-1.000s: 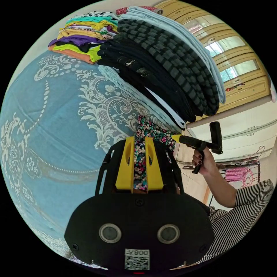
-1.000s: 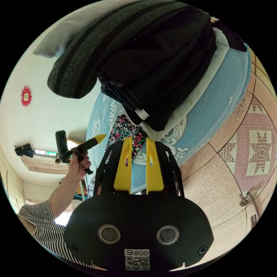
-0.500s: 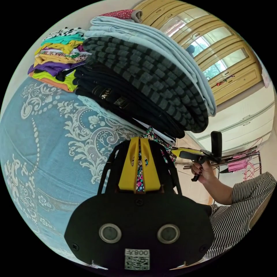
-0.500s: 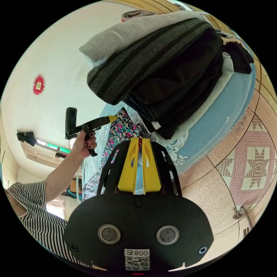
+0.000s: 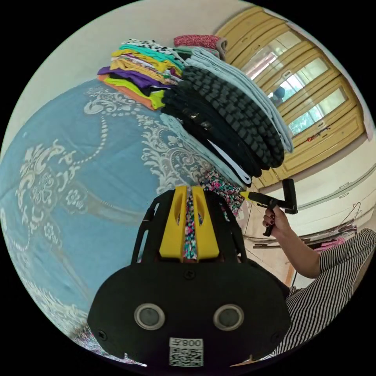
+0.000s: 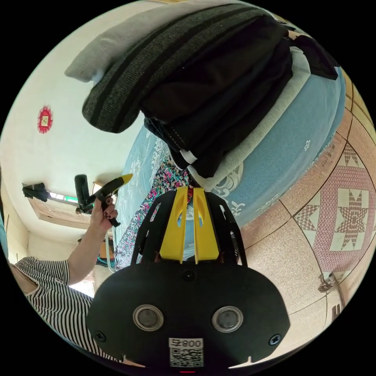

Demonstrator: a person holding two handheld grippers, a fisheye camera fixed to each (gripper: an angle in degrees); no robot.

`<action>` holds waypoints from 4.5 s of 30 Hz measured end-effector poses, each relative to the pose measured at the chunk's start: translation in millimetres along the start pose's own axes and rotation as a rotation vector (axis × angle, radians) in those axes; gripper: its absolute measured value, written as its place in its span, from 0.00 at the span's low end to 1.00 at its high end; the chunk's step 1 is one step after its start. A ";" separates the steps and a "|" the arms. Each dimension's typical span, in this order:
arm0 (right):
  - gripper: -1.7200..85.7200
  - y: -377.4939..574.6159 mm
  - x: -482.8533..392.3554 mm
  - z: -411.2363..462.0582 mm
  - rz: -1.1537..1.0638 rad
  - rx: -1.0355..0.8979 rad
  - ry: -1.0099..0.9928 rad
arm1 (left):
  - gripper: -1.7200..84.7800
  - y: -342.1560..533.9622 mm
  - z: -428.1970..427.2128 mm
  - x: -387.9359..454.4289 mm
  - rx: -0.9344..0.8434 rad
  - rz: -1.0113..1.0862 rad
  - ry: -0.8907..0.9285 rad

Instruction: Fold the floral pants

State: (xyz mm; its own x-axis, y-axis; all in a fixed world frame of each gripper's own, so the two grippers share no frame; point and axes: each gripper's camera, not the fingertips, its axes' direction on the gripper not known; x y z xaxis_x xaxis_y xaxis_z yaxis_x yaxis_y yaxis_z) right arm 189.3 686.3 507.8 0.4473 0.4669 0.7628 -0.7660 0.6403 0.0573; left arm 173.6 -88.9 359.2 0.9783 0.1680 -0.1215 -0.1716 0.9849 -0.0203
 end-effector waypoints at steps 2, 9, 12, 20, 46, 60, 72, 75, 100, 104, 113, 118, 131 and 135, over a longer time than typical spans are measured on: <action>0.04 1.8 -3.1 5.0 0.022 0.007 -0.031 | 0.04 49.5 -44.3 -28.8 0.006 -0.115 -0.045; 0.04 9.7 -6.1 31.1 0.177 0.024 -0.298 | 0.05 186.7 -174.3 -91.2 0.024 -0.485 -0.226; 0.05 19.2 -21.0 37.3 0.205 0.029 -0.268 | 0.05 235.0 -226.5 -109.1 0.063 -0.616 -0.293; 0.05 44.8 -137.8 92.8 0.030 -0.131 -0.157 | 0.07 272.1 -298.3 -146.9 0.081 -0.663 -0.318; 0.06 237.2 -621.7 505.8 -1.031 -0.922 -0.135 | 0.05 334.2 -434.3 -100.1 0.198 -0.498 -0.234; 0.05 284.5 -694.3 538.7 -1.094 -0.872 -0.161 | 0.09 313.7 -460.1 -70.9 0.062 -0.388 -0.206; 0.05 289.6 -744.6 556.7 -1.099 -0.868 -0.166 | 0.03 322.3 -527.5 -60.5 0.237 -0.492 -0.217; 0.05 278.3 -758.0 553.0 -1.076 -0.827 -0.200 | 0.03 311.5 -540.9 -66.0 0.267 -0.480 -0.206; 0.06 256.2 -831.9 606.5 -1.054 -0.885 -0.150 | 0.02 293.3 -543.7 -57.2 0.057 -0.448 -0.238; 0.06 246.3 -841.8 601.3 -1.017 -0.850 -0.191 | 0.02 299.7 -555.2 -53.4 0.104 -0.452 -0.242; 0.09 245.3 -875.3 602.0 -1.174 -0.757 -0.088 | 0.02 313.4 -566.7 -48.9 0.171 -0.462 -0.204; 0.10 274.0 -896.8 601.7 -1.465 -0.698 0.019 | 0.02 318.1 -568.9 -46.4 0.186 -0.464 -0.193; 0.03 270.6 -920.0 610.3 -1.550 -0.608 -0.011 | 0.02 333.3 -578.4 -39.0 0.247 -0.464 -0.185; 0.02 233.6 -925.2 618.5 -1.390 -0.645 -0.078 | 0.03 335.3 -580.3 -36.2 0.289 -0.461 -0.205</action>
State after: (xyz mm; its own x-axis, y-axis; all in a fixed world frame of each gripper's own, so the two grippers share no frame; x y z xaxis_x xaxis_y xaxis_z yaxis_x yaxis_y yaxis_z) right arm -689.0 26.6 213.8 0.5774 -0.7246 0.3761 0.5576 0.6865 0.4667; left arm 13.1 211.6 -219.1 0.9518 -0.3052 0.0305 0.2885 0.9244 0.2495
